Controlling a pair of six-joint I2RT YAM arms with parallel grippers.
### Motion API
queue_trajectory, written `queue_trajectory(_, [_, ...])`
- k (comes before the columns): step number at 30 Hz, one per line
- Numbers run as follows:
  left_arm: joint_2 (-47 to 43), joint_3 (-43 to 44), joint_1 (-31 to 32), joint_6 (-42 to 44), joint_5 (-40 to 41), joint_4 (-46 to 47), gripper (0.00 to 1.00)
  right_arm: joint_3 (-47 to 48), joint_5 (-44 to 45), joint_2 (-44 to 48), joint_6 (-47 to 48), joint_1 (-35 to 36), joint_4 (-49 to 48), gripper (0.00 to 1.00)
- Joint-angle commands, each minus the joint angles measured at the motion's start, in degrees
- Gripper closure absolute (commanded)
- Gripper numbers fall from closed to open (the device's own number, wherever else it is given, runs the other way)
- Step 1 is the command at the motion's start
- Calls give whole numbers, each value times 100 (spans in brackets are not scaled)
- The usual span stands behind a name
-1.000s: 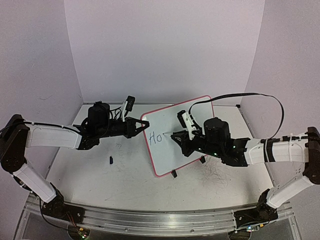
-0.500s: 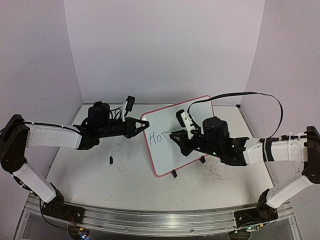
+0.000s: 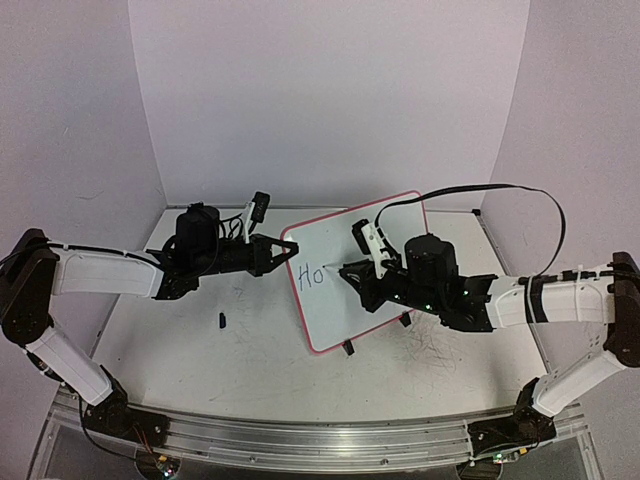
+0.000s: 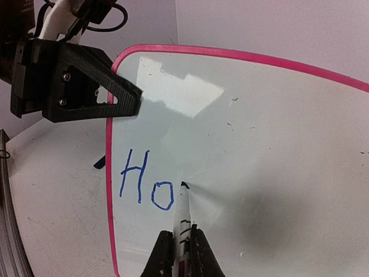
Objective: Write a sentence on the whiteboard
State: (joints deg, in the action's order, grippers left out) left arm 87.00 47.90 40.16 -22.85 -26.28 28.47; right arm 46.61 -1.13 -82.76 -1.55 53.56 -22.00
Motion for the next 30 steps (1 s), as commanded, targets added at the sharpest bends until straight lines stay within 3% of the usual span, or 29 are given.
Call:
queue_trajectory(1, [-158, -44, -52, 578, 381, -114, 100, -51, 67, 17, -100, 20, -48, 100])
queue_trajectory(30, [-157, -24, -52, 562, 354, -141, 100, -516, 51, 115, -427, 218, -41, 100])
